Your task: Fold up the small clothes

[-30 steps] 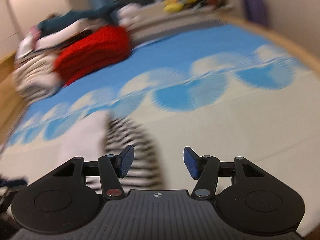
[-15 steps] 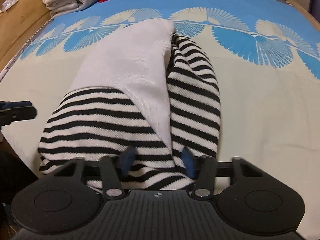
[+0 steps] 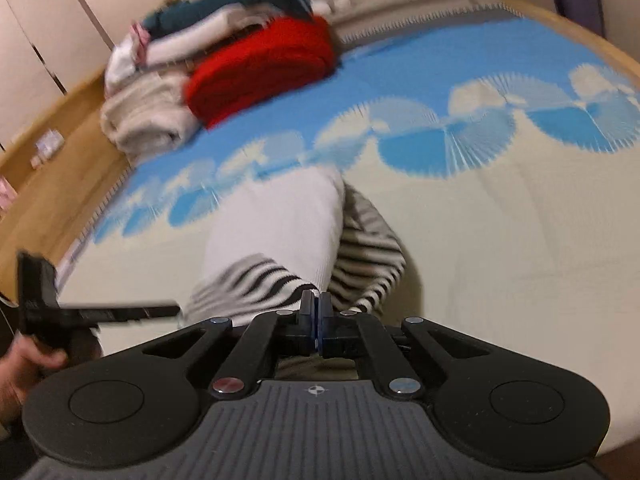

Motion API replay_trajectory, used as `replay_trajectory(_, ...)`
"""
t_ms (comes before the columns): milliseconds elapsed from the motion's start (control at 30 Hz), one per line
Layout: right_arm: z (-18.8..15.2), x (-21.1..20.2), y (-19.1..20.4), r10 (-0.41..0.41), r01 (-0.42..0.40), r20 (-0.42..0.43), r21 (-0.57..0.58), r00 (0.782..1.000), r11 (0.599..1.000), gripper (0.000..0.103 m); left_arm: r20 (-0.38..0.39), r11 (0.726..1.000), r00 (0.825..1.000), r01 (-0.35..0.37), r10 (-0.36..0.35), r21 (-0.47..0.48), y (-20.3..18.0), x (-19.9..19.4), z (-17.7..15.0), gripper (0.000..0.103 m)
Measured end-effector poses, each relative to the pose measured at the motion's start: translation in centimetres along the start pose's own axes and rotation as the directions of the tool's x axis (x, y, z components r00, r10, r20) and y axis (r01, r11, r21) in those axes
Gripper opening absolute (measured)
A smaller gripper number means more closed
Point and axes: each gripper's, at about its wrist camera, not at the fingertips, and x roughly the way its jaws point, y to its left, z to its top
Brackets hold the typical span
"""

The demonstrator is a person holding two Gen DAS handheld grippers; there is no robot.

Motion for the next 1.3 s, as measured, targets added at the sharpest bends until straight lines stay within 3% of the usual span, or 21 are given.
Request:
replay_trajectory(133,-2.1,3.4,0.8,-0.102,0.089,-0.136,-0.098,0.986,0.991,0.000,-0.046,0.999,0.999,-0.002,0.003,0.033,-0.6,1.0,-0.6,0.087)
replay_trajectory(233,-3.1,7.9,1.5,-0.211,0.178,-0.238,-0.150,0.948,0.972,0.000,-0.135,0.986,0.981,-0.123,0.138,0.114,-0.5,3.1,-1.7,0.092)
replay_trajectory(300,-3.5,10.2,2.1,-0.256,0.208,-0.276,-0.192,0.926,0.959,0.000,-0.198,0.983,0.965,-0.158,0.174,0.093,0.5,4.3,-2.3,0.095)
replay_trajectory(367,-3.7,11.8,3.0,-0.291,0.229,-0.292,-0.228,0.911,0.946,0.000,-0.209,0.987,0.965,-0.149,0.159,0.062,0.9,4.3,-2.1,0.096)
replay_trajectory(467,-3.1,13.0,3.7,-0.350,0.290,-0.274,-0.237,0.896,0.927,0.000,-0.211,0.985,0.963,-0.152,0.167,0.086,0.5,3.9,-1.9,0.096)
replay_trajectory(567,-1.8,12.1,3.8,-0.361,0.329,-0.196,-0.175,0.912,0.928,0.004,-0.268,0.994,0.958,-0.089,0.101,0.058,0.9,3.3,-0.4,0.096)
replay_trajectory(600,-1.4,11.3,3.6,-0.360,0.340,-0.153,-0.146,0.920,0.929,0.011,-0.264,0.997,0.962,-0.060,0.068,0.038,1.2,2.9,0.4,0.096)
replay_trajectory(667,-0.6,9.4,3.2,-0.352,0.348,-0.045,-0.079,0.935,0.934,0.026,-0.228,0.999,0.973,-0.037,0.037,0.008,1.9,2.2,2.5,0.096)
replay_trajectory(767,0.0,7.5,3.7,-0.310,0.316,0.096,-0.063,0.946,0.947,0.033,-0.154,0.998,0.987,-0.058,0.052,-0.035,2.8,2.5,6.1,0.096)
replay_trajectory(833,-0.2,8.2,4.0,-0.242,0.246,0.065,-0.077,0.968,0.966,0.048,-0.122,0.996,0.992,-0.038,0.028,-0.082,3.5,3.9,8.4,0.097)
replay_trajectory(900,-0.8,9.8,4.4,-0.196,0.190,-0.050,-0.110,0.979,0.976,0.054,-0.123,0.988,0.992,0.007,-0.026,-0.152,4.5,6.0,9.8,0.097)
replay_trajectory(933,-1.4,11.3,4.7,-0.221,0.199,-0.133,-0.160,0.966,0.967,0.054,-0.131,0.981,0.990,0.025,-0.051,-0.191,5.0,7.1,10.1,0.097)
replay_trajectory(967,-2.2,12.7,4.9,-0.286,0.239,-0.202,-0.228,0.937,0.944,0.054,-0.139,0.971,0.988,0.039,-0.074,-0.235,5.6,8.5,10.1,0.097)
replay_trajectory(1000,-2.9,13.7,4.9,-0.351,0.281,-0.245,-0.281,0.904,0.918,0.053,-0.144,0.963,0.985,0.050,-0.091,-0.264,5.9,9.8,10.2,0.098)
replay_trajectory(1033,-3.0,14.2,4.7,-0.376,0.302,-0.259,-0.286,0.890,0.910,0.053,-0.147,0.954,0.982,0.071,-0.118,-0.292,6.5,11.0,9.8,0.099)
replay_trajectory(1067,-2.8,14.1,4.5,-0.364,0.296,-0.263,-0.265,0.894,0.918,0.050,-0.142,0.943,0.981,0.081,-0.133,-0.323,6.9,11.9,9.2,0.100)
replay_trajectory(1133,-2.1,14.0,3.9,-0.322,0.268,-0.276,-0.215,0.906,0.939,0.032,-0.171,0.928,0.978,0.051,-0.122,-0.370,7.2,13.6,8.6,0.101)
replay_trajectory(1200,-2.0,14.4,3.6,-0.323,0.272,-0.284,-0.205,0.903,0.940,0.012,-0.175,0.925,0.972,0.085,-0.159,-0.370,6.8,14.7,9.1,0.101)
replay_trajectory(1300,-1.8,14.9,4.2,-0.337,0.281,-0.278,-0.221,0.900,0.934,0.006,-0.170,0.937,0.967,0.128,-0.191,-0.325,5.9,15.8,9.9,0.098)
